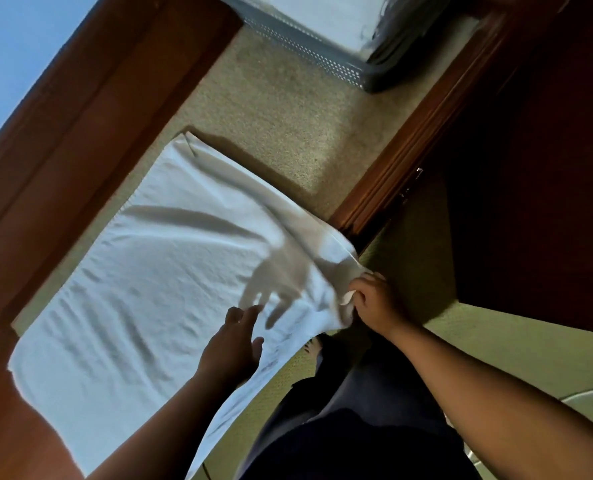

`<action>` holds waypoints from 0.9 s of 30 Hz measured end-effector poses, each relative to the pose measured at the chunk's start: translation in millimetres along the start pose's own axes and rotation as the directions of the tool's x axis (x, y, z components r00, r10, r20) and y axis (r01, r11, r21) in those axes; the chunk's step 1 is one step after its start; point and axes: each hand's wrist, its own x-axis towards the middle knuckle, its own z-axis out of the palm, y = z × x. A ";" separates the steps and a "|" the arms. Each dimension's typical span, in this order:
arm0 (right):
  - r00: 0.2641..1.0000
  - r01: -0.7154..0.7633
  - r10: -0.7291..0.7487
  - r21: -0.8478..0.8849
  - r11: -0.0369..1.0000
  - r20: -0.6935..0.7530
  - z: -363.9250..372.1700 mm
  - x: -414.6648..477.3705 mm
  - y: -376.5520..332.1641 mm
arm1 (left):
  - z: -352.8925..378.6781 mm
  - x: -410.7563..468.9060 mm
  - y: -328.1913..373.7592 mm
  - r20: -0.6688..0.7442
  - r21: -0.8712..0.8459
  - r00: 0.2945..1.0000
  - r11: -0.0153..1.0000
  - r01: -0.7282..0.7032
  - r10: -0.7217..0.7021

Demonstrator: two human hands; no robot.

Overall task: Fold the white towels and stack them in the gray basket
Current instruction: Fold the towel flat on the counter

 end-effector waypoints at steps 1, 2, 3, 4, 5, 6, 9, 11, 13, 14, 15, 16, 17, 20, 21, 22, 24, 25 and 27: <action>0.987 -0.114 0.130 0.165 0.980 -0.090 -14.2 -3.7 -4.9 | -1.2 -0.3 -0.5 0.006 0.002 1.000 1.000 -0.002 0.002; 0.938 -0.254 0.319 0.359 0.898 -0.137 -28.9 -5.6 -6.5 | -2.3 -1.2 0.2 0.010 0.004 1.000 1.000 -0.002 0.002; 0.856 -0.386 0.501 0.486 0.784 -0.127 -41.0 -5.4 -2.7 | -2.2 -0.5 0.2 0.014 0.004 1.000 1.000 0.001 -0.001; 0.762 -0.492 0.642 0.571 0.657 -0.083 -51.8 -7.2 7.4 | -2.2 -1.5 1.0 0.016 0.001 1.000 1.000 0.003 -0.003; 0.695 -0.571 0.718 0.579 0.582 -0.035 -60.0 -9.0 18.8 | -3.6 -2.7 2.7 0.013 0.000 1.000 1.000 0.001 -0.001; 0.661 -0.627 0.750 0.563 0.539 0.018 -63.7 -11.5 28.5 | -4.2 -3.7 3.2 0.014 0.003 1.000 1.000 0.002 -0.002; 0.729 -0.662 0.673 0.381 0.646 0.125 -73.9 -19.7 39.1 | -7.5 -1.1 8.3 0.012 0.020 1.000 1.000 0.015 -0.016; 0.823 -0.568 0.537 0.235 0.789 0.185 -84.3 -29.2 34.0 | -11.4 2.1 13.9 0.015 0.026 0.999 0.999 0.033 -0.033; 0.903 -0.361 0.334 0.056 0.931 0.271 -96.6 -39.3 24.1 | -15.0 5.9 21.0 0.017 0.040 0.999 0.998 0.045 -0.045; 0.913 -0.252 0.242 -0.015 0.968 0.328 -100.3 -43.3 21.9 | -16.6 8.0 24.0 0.017 0.047 0.999 0.998 0.048 -0.049; 0.918 -0.150 0.165 -0.071 0.986 0.361 -103.7 -47.0 20.1 | -18.4 10.2 26.8 0.012 0.047 0.999 0.998 0.051 -0.051; 0.929 -0.085 0.120 -0.114 0.990 0.349 -105.8 -49.4 20.8 | -19.7 12.4 28.6 0.009 0.045 0.999 0.998 0.052 -0.052; 0.950 -0.070 0.109 -0.143 0.987 0.291 -109.5 -50.4 24.7 | -21.0 14.4 30.7 0.007 0.046 0.999 0.998 0.052 -0.052; 0.944 -0.284 0.309 -0.200 0.938 0.111 -120.4 -47.6 40.9 | -23.8 18.5 36.5 0.006 0.072 0.999 0.996 0.049 -0.050; 0.928 -0.312 0.351 -0.250 0.916 0.128 -121.6 -46.3 40.9 | -24.4 19.3 38.3 0.003 0.086 0.999 0.995 0.047 -0.048; 0.913 -0.312 0.373 -0.308 0.899 0.164 -120.6 -43.5 39.4 | -24.7 19.7 40.2 0.002 0.102 0.999 0.994 0.045 -0.045; 0.888 -0.342 0.421 -0.346 0.873 0.184 -118.1 -34.5 29.5 | -24.9 20.1 42.7 -0.001 0.113 0.999 0.992 0.049 -0.049; 0.876 -0.369 0.448 -0.350 0.861 0.178 -118.0 -28.6 25.8 | -24.7 20.1 43.5 0.001 0.107 0.998 0.993 0.056 -0.056; 0.836 -0.420 0.514 -0.375 0.826 0.194 -117.2 -16.4 22.0 | -25.3 20.5 44.7 0.004 0.101 0.998 0.993 0.061 -0.062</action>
